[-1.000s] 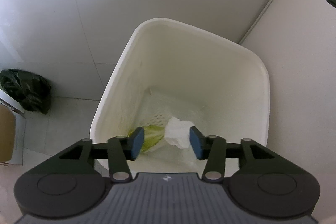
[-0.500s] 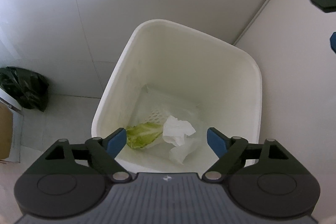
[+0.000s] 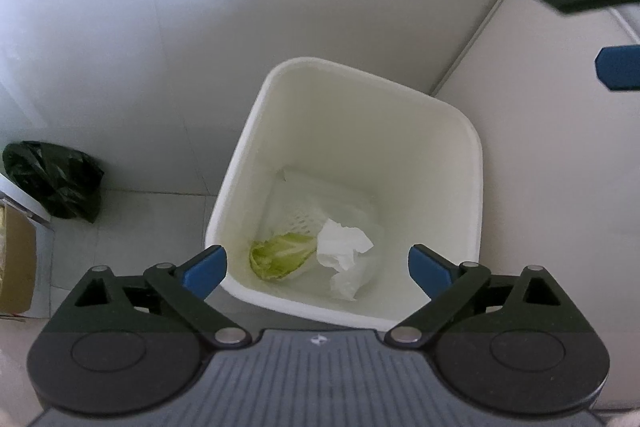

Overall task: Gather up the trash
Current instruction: 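Move both open tools back toward the counter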

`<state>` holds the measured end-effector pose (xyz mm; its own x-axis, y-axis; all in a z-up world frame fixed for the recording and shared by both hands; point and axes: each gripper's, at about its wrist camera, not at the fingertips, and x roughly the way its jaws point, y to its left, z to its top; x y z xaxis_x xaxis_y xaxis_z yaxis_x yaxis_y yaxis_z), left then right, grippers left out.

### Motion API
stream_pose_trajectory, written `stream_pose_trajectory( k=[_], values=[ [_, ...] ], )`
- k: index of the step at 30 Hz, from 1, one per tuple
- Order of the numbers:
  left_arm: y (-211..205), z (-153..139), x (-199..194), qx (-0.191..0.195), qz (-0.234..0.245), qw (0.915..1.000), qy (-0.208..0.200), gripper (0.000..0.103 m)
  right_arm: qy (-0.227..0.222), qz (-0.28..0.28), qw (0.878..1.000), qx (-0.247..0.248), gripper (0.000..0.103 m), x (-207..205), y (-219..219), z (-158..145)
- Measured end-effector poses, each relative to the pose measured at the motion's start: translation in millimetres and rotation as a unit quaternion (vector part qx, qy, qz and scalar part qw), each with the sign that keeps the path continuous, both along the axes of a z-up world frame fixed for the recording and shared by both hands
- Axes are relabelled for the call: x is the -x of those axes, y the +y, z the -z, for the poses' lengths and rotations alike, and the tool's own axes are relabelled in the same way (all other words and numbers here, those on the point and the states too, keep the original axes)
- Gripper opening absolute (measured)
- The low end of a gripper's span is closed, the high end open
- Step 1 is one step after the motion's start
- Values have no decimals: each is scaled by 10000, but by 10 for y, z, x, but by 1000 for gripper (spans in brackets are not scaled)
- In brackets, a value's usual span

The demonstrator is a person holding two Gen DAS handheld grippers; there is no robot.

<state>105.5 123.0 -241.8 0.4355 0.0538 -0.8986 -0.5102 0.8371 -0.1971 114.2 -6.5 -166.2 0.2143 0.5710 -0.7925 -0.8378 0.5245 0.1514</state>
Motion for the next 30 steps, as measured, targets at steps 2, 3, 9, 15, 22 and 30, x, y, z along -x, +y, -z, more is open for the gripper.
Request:
stream_pose_trajectory(
  k=[2, 3, 9, 15, 22, 30],
  values=[
    [28, -59, 38, 36, -31, 10000, -62, 97, -38, 32, 10000, -85, 83, 8, -26, -68],
    [44, -94, 54, 50, -51, 9999, -100, 98, -55, 44, 9999, -132, 83, 11, -39, -107],
    [87, -353, 72, 68, -47, 9991, -408, 99, -222, 111, 9988, -431, 83, 22, -165, -366],
    [37, -771, 8, -367, 300, 9965, -684, 101, -692, 317, 9920, -1008, 92, 44, -449, -824],
    [-39, -1303, -11, -580, 613, 9886, -1250, 102, -1320, 661, 9843, -966, 93, -73, -864, -1159],
    [-422, -1741, -177, -759, 1419, 9707, -1782, 102, -1874, 1458, 9692, -659, 93, -299, -1686, -1270]
  ],
)
